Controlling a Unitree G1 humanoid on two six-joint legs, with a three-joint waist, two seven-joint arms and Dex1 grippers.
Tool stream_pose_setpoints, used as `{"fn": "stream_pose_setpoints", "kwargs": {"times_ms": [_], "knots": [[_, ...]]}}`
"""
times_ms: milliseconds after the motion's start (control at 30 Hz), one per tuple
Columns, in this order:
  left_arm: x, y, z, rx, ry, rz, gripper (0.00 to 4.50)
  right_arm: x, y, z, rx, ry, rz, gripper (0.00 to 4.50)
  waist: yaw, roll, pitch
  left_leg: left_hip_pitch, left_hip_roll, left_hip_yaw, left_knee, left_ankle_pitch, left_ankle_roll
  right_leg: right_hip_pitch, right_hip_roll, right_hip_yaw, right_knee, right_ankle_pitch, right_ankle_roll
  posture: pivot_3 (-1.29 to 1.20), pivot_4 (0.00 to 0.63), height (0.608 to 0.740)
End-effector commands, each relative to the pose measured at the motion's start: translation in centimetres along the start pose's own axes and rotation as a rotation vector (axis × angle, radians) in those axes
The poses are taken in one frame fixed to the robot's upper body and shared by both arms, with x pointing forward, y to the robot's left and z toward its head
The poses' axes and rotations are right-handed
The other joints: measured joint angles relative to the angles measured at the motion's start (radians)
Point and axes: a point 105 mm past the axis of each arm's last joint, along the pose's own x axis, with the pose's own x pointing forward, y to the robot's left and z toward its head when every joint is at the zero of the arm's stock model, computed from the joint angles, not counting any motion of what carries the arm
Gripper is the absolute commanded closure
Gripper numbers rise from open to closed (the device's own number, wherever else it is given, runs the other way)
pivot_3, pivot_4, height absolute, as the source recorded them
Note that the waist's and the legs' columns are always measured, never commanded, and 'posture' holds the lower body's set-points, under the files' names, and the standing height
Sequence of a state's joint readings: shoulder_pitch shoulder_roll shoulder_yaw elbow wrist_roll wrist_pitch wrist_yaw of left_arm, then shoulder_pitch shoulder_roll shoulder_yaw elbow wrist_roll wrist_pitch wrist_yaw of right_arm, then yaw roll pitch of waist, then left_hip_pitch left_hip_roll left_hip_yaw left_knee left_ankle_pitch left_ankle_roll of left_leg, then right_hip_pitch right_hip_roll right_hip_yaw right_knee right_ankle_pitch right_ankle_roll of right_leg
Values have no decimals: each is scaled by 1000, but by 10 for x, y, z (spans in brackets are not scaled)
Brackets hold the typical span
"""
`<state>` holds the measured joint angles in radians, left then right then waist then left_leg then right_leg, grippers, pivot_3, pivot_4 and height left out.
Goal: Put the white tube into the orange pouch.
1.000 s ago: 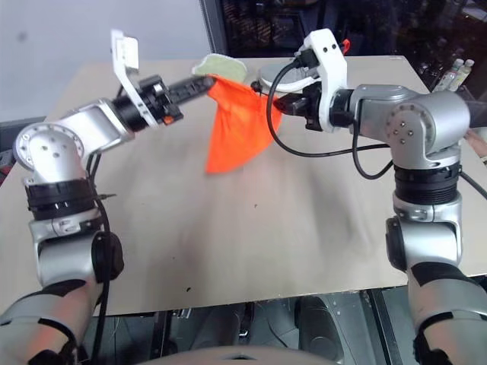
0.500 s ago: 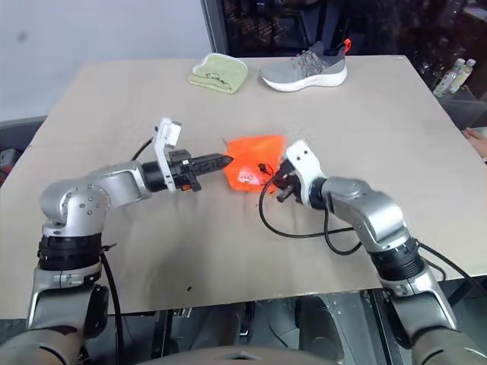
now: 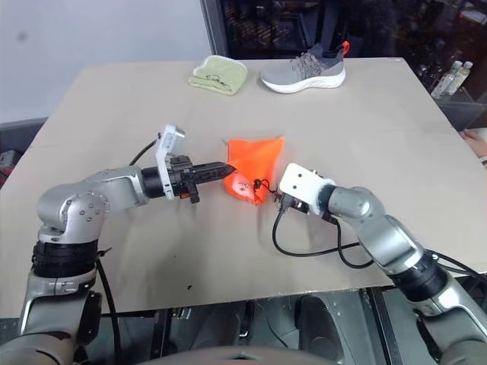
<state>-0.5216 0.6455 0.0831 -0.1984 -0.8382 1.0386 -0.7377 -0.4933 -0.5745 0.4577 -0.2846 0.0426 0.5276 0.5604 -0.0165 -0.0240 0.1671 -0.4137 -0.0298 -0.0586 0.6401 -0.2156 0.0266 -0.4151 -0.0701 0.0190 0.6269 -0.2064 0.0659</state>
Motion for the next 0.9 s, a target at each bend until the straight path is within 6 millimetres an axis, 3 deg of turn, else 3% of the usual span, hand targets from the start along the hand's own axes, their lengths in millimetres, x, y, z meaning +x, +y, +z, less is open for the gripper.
{"fn": "stream_pose_setpoints", "kwargs": {"times_ms": [33, 233, 333, 433, 500, 733, 833, 900], "knots": [[-5, -7, 5, 64, 2, -19, 4500, 19, -4, -2, -31, -17, -13, 1696, 0, 0, 0, 0, 0, 0, 0, 0, 0, 0, 0, 0, 0, 0, 0, 0, 150, 740], [-10, -8, 1, 80, 26, -17, 4500, 46, -7, -7, -8, -35, -19, 1696, 0, 0, 0, 0, 0, -1, 0, 2, -4, 0, 0, 0, 0, 0, 0, 0, 150, 740], [-12, -7, 1, 80, 24, -8, 4500, 46, -6, -10, 0, -28, 0, 2477, 0, 0, 0, 0, 0, -1, -1, 2, -4, 0, 0, 0, 0, 0, 0, 0, 150, 740], [-13, -5, 1, 79, 20, 2, 4500, 39, -5, -15, -3, -2, 15, 3821, 0, 1, 0, 0, 0, -2, -1, 2, -4, 0, 0, 0, 0, 0, 0, 0, 150, 740], [-13, -3, 1, 78, 20, 10, 4500, 32, -5, -18, 13, 10, 16, 4456, 2, 1, 0, 0, 0, -2, -1, 2, -4, 0, 0, -1, 0, 0, 0, 0, 150, 740], [-14, 2, 2, 71, 10, 32, 4500, 20, -4, -21, 105, 26, 15, 4456, 1, 1, 0, 0, 0, -2, -1, 1, -2, 0, 0, -1, 1, 0, 0, 0, 150, 740], [-12, 3, 1, 71, 12, 29, 4500, 20, -4, -27, 112, 52, 5, 3690, 1, 1, 0, 0, 0, -2, 0, 0, 0, 0, 0, -1, 1, 0, 0, 0, 150, 740], [-12, 3, 1, 72, 12, 27, 4500, 20, -4, -31, 105, 73, -1, 2763, 1, 0, 0, 0, 0, -2, 0, 0, -1, 0, 0, -1, 1, 0, 0, 0, 150, 740]]}}
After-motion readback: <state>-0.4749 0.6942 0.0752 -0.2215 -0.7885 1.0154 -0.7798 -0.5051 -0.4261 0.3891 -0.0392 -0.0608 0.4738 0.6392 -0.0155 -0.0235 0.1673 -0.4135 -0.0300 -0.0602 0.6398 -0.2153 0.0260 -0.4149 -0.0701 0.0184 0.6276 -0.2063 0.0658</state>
